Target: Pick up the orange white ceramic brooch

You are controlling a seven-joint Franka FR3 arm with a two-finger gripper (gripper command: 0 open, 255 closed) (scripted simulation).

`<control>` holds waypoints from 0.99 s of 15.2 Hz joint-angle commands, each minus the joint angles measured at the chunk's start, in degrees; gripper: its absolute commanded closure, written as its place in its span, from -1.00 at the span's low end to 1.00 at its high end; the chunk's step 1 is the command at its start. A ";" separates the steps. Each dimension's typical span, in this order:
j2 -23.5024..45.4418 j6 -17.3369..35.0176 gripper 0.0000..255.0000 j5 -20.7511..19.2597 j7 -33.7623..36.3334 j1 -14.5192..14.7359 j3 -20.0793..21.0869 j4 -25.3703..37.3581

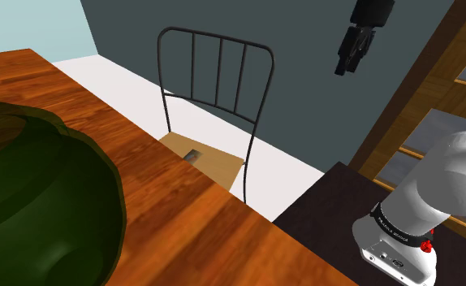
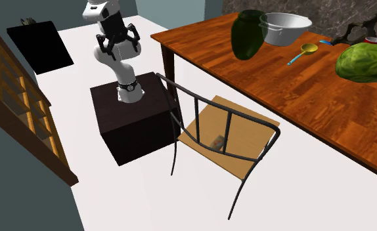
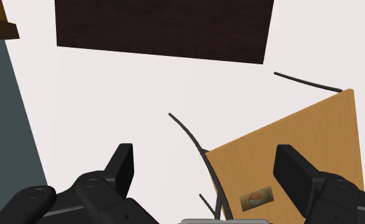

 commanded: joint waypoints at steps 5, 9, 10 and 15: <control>0.61 5.69 -1.00 3.38 9.08 -0.03 5.48 -4.18; 3.19 11.84 -1.00 6.51 17.98 0.05 11.04 -6.76; 4.15 13.44 -1.00 7.21 20.19 0.07 12.43 -7.14; 10.73 21.62 -1.00 9.75 31.26 -0.21 19.31 -7.48</control>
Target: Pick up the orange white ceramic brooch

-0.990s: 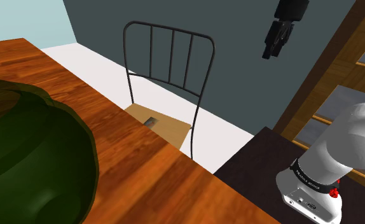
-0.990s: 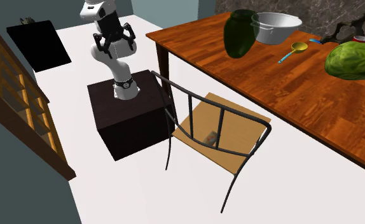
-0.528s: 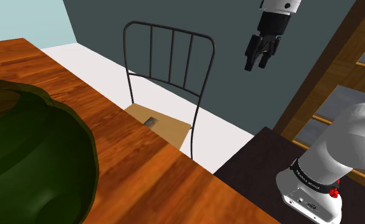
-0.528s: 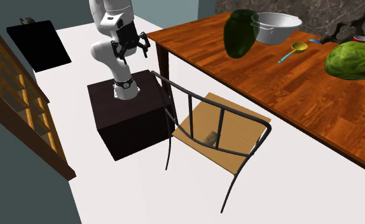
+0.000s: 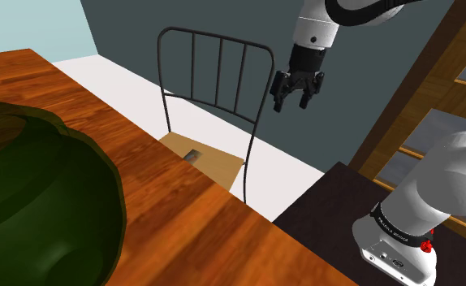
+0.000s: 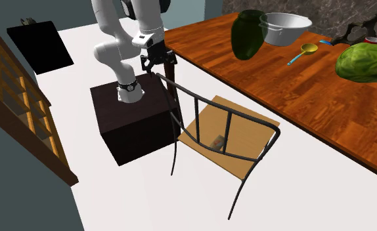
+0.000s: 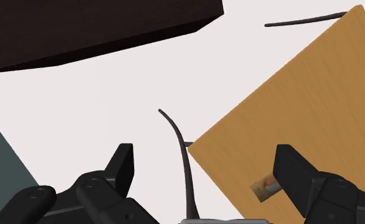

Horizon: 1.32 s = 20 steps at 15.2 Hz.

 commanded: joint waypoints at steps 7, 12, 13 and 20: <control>14.97 12.80 -1.00 -0.34 19.25 -1.79 10.61 3.88; 27.09 19.23 -1.00 -6.04 32.94 -3.30 15.56 9.36; 29.70 20.25 -1.00 -7.73 35.90 -3.45 16.23 10.73; 48.20 23.84 -1.00 -20.85 55.87 -0.09 15.40 22.83</control>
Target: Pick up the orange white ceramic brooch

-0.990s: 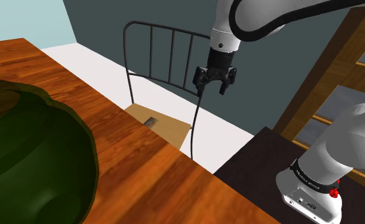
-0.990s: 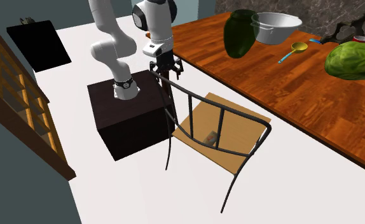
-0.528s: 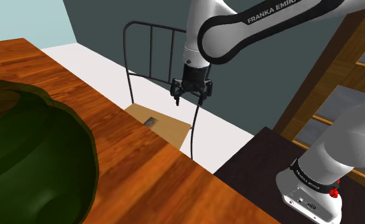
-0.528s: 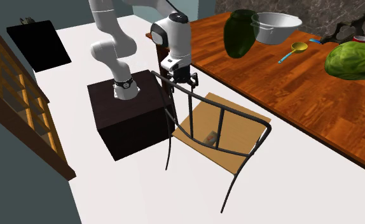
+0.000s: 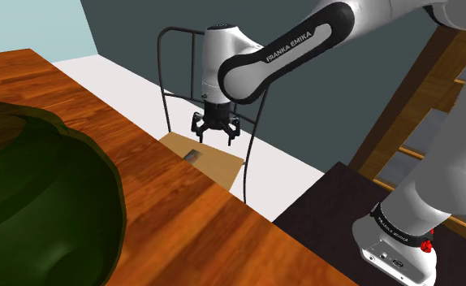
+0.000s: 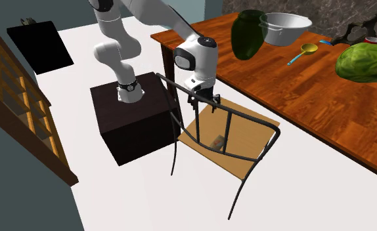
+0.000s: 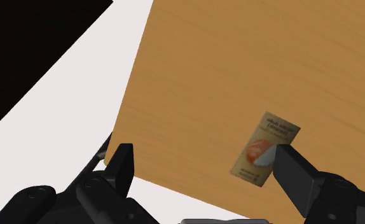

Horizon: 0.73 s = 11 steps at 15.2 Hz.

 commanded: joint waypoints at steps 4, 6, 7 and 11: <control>12.42 0.02 -1.00 -7.01 11.81 5.01 -3.72 10.78; 17.13 -0.52 -1.00 -8.68 15.27 7.02 -5.49 15.67; 19.48 -0.89 -1.00 -9.33 16.82 7.99 -6.36 18.25; 28.98 -3.05 -1.00 -10.88 21.97 11.53 -9.65 29.62</control>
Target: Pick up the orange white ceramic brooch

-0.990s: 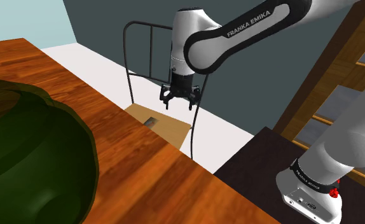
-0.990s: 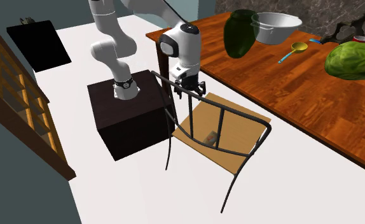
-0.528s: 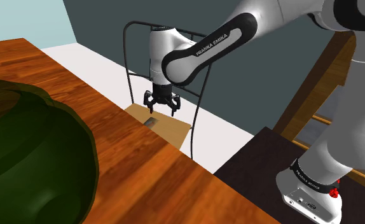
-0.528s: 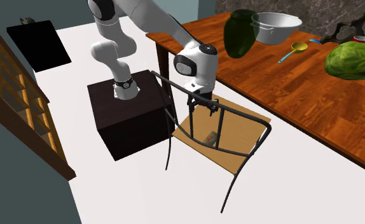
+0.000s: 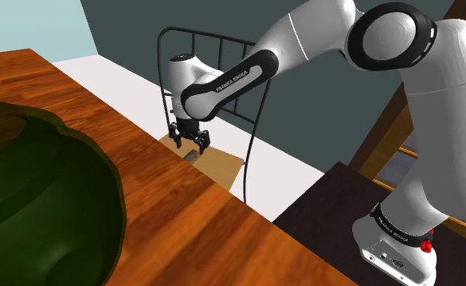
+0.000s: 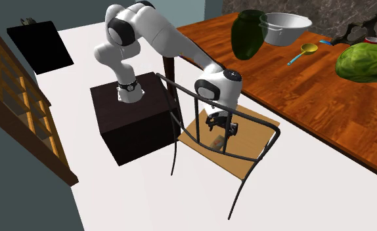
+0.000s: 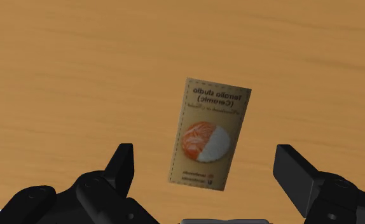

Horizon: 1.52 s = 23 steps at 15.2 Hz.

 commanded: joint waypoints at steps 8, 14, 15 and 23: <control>6.45 3.02 -1.00 -1.60 2.09 1.73 -1.98 3.33; 6.53 3.07 1.00 -1.61 2.11 1.75 -1.99 3.35; 6.47 3.13 1.00 -1.62 2.12 1.73 -1.99 3.23; 4.88 1.68 1.00 -1.14 1.85 1.42 -1.54 3.11</control>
